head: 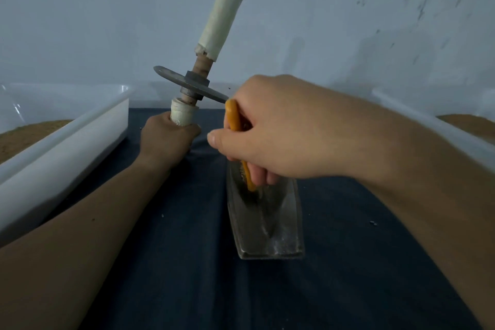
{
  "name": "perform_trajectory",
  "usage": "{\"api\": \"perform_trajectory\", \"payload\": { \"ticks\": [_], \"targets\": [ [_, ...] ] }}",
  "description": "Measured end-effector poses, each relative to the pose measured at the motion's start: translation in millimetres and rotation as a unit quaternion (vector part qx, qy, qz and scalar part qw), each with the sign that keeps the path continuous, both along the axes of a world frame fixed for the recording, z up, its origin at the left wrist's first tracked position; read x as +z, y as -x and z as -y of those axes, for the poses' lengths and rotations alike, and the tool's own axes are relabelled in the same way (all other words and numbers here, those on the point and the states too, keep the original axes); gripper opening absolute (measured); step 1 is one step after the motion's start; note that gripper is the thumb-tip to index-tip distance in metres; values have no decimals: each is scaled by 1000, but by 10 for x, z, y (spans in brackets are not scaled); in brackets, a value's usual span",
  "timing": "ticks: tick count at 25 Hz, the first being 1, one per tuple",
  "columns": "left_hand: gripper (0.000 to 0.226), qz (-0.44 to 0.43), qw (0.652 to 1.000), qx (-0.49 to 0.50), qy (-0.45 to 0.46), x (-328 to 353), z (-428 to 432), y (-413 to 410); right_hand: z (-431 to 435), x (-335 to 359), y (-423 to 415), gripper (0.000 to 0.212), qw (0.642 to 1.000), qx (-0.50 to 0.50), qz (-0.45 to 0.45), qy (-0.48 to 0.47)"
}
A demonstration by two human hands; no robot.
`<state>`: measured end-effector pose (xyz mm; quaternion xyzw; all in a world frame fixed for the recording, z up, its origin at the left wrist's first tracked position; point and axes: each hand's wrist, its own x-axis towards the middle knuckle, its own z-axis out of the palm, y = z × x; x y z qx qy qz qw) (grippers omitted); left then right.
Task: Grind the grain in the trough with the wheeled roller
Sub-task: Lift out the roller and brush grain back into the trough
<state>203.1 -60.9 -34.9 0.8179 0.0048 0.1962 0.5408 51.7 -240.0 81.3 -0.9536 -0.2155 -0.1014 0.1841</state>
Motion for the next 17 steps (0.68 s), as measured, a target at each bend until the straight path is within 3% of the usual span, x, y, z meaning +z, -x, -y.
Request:
{"api": "perform_trajectory", "payload": {
  "ticks": [3, 9, 17],
  "targets": [
    [15, 7, 1000, -3, -7, 11, 16, 29, -4, -37, -38, 39, 998, 4, 36, 45],
    [17, 8, 1000, 1, -8, 18, 18, 41, 17, -126, -141, 41, 996, -10, 80, 45],
    [26, 10, 1000, 3, 0, -29, -13, -34, 187, -21, -219, 42, 997, -14, 48, -56]
  ]
}}
